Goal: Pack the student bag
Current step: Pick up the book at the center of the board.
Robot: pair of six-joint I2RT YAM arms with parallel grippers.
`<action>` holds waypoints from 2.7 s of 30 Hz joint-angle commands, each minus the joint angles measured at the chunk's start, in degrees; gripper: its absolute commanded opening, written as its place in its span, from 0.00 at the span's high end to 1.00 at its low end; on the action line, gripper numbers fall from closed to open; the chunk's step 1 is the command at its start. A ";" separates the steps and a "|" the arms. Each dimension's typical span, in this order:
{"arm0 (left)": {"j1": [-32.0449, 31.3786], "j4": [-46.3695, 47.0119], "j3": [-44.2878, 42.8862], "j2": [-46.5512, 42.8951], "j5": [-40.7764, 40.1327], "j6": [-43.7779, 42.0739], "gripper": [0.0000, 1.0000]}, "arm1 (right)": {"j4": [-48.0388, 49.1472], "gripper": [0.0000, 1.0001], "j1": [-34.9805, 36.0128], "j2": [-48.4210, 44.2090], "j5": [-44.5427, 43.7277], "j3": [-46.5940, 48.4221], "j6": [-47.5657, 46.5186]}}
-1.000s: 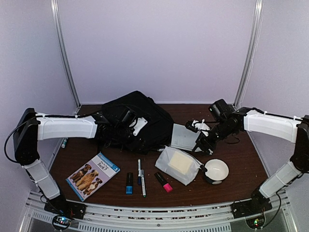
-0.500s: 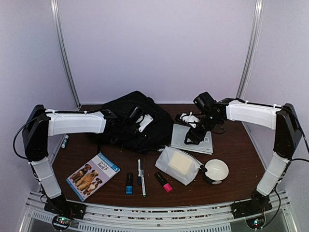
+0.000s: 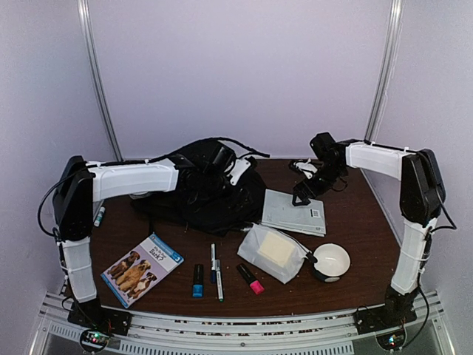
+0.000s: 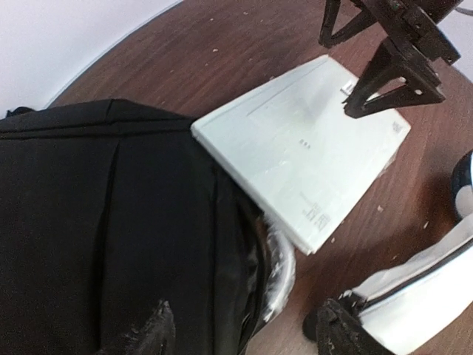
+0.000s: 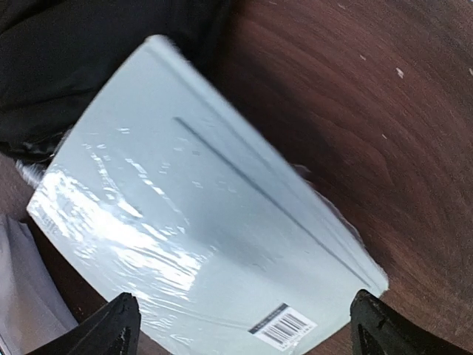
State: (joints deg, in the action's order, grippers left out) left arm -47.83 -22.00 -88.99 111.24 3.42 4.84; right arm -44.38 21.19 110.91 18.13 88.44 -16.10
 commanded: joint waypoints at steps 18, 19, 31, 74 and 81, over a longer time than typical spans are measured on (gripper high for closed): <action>1.03 6.66 -17.09 20.95 15.97 33.43 0.37 | 5.40 0.03 -10.03 0.14 12.63 -10.83 16.87; 1.07 6.28 -17.81 21.44 16.53 33.63 0.37 | 6.01 0.03 -10.03 0.02 13.05 -11.43 17.77; 1.67 1.75 -21.84 25.61 15.67 37.62 0.38 | 8.14 0.01 -10.03 -2.76 10.03 -15.17 22.63; 1.40 26.69 -23.49 23.11 37.86 37.41 0.93 | 11.95 0.09 -10.03 -0.28 23.51 -15.81 25.12; 1.75 25.25 -21.97 18.58 38.12 33.75 1.00 | 11.54 0.08 -15.01 -10.10 25.08 -16.72 21.87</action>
State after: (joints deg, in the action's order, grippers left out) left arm -43.40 -4.16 -109.93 136.94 36.10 44.03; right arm -35.35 8.14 107.66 37.60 71.94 9.04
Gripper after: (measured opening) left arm 0.215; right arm 0.913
